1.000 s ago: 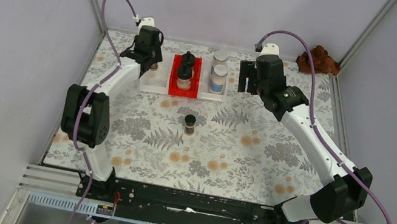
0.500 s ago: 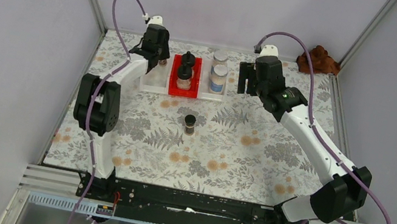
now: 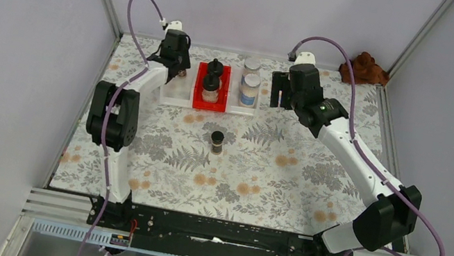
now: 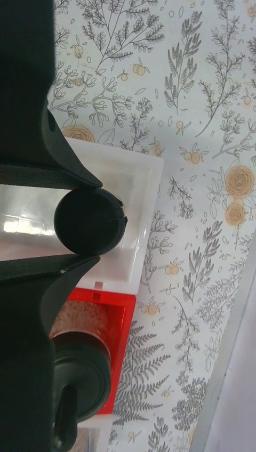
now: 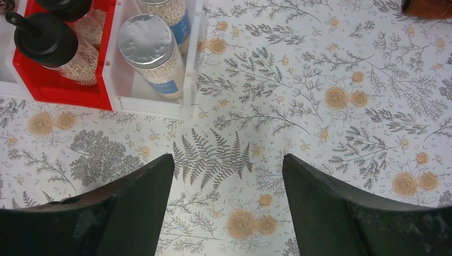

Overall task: Organize the condiment bottles
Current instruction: Place the bottle in the storage box.

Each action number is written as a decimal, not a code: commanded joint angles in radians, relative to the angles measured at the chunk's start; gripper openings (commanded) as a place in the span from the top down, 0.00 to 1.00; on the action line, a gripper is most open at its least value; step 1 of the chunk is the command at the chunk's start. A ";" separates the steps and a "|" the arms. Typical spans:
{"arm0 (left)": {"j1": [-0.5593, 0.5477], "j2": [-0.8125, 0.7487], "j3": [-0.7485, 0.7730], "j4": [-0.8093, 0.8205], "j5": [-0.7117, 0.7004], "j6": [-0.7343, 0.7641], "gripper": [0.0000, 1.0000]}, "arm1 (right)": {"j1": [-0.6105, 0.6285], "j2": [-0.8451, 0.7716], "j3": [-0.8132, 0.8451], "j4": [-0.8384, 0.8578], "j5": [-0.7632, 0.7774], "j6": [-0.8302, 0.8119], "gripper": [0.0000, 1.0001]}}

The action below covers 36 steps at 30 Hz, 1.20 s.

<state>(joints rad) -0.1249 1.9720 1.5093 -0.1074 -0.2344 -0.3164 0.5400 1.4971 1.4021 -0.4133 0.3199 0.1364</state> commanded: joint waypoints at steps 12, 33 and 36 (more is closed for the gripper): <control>0.021 0.078 0.073 -0.008 -0.005 -0.032 1.00 | -0.007 0.013 0.021 0.024 -0.009 0.005 0.19; 0.021 0.119 0.108 -0.056 -0.013 -0.054 0.85 | -0.007 0.032 0.034 0.024 -0.009 0.002 0.18; 0.021 0.117 0.105 -0.058 -0.020 -0.059 0.74 | -0.007 0.036 0.038 0.022 -0.010 0.003 0.19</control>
<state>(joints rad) -0.1104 2.0766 1.5879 -0.1562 -0.2356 -0.3653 0.5400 1.5253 1.4029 -0.4129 0.3195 0.1360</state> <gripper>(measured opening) 0.459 0.815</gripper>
